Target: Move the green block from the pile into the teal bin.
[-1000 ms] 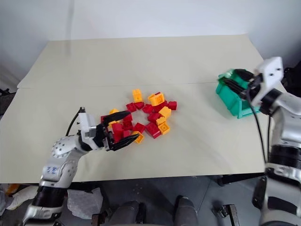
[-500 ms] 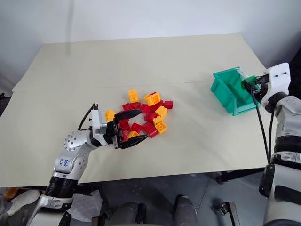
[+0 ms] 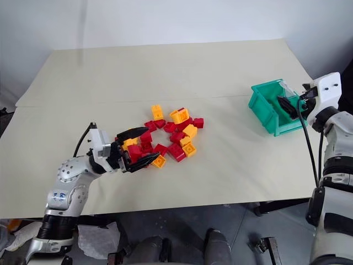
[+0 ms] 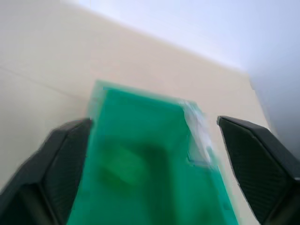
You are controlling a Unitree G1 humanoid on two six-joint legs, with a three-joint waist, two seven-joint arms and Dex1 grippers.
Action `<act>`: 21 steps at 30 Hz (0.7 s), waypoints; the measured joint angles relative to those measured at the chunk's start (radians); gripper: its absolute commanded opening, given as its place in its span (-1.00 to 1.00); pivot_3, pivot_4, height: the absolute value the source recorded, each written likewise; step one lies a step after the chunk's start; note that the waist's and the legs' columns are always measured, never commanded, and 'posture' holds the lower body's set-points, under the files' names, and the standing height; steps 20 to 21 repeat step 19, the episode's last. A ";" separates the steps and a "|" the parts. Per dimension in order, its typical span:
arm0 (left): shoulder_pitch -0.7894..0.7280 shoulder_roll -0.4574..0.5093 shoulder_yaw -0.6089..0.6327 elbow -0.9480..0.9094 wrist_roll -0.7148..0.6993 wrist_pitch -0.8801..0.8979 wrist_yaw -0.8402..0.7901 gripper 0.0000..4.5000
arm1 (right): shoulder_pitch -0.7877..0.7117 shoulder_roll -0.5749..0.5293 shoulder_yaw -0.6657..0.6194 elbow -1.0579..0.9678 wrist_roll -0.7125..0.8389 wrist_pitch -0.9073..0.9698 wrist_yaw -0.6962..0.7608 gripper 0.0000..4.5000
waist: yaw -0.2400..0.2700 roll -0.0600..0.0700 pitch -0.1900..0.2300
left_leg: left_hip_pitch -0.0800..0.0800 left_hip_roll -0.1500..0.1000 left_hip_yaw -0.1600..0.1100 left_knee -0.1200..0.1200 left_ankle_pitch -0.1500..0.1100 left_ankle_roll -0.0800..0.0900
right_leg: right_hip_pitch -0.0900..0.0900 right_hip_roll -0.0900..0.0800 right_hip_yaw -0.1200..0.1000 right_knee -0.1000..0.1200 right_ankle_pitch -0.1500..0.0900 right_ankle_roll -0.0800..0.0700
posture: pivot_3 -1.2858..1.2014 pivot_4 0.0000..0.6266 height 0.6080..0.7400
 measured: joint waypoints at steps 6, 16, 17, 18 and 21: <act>0.098 0.089 0.074 0.016 0.048 -0.050 0.005 1.00 | 0.395 0.009 -0.019 -0.632 0.269 0.286 0.143 0.99 | 0.021 0.000 0.000 | 0.000 0.000 -0.002 0.000 -0.001 -0.001 | 0.000 0.000 -0.001 0.001 0.000 0.000 | 0.03 -0.52 1.00; 0.280 0.170 0.187 0.042 0.083 -0.108 0.016 1.00 | 0.904 0.063 0.001 -1.007 0.252 0.202 0.209 0.99 | 0.048 -0.001 -0.001 | 0.002 -0.001 -0.001 0.001 -0.002 0.001 | 0.003 -0.001 0.002 -0.004 0.000 0.000 | 0.03 -0.52 1.00; 0.285 0.170 0.187 0.042 0.083 -0.109 0.014 1.00 | 0.900 0.073 0.001 -0.984 0.246 0.185 0.208 0.99 | 0.046 -0.001 -0.001 | 0.002 -0.001 -0.001 0.001 -0.002 0.001 | 0.002 -0.001 0.002 -0.003 0.000 0.000 | 0.03 -0.52 1.00; 0.284 0.170 0.187 0.041 0.083 -0.112 0.014 1.00 | 0.884 0.081 0.001 -0.962 0.245 0.171 0.201 0.99 | 0.046 -0.002 0.000 | 0.003 -0.001 -0.001 0.001 -0.001 0.001 | 0.002 0.000 0.002 -0.002 0.001 -0.001 | 0.03 -0.52 1.00; 0.283 0.170 0.187 0.039 0.083 -0.115 0.014 1.00 | 0.869 0.083 0.000 -0.949 0.245 0.162 0.197 0.99 | 0.045 -0.002 -0.001 | 0.004 0.000 -0.002 0.001 -0.001 0.001 | 0.002 0.000 0.003 -0.002 0.001 -0.001 | 0.03 -0.52 1.00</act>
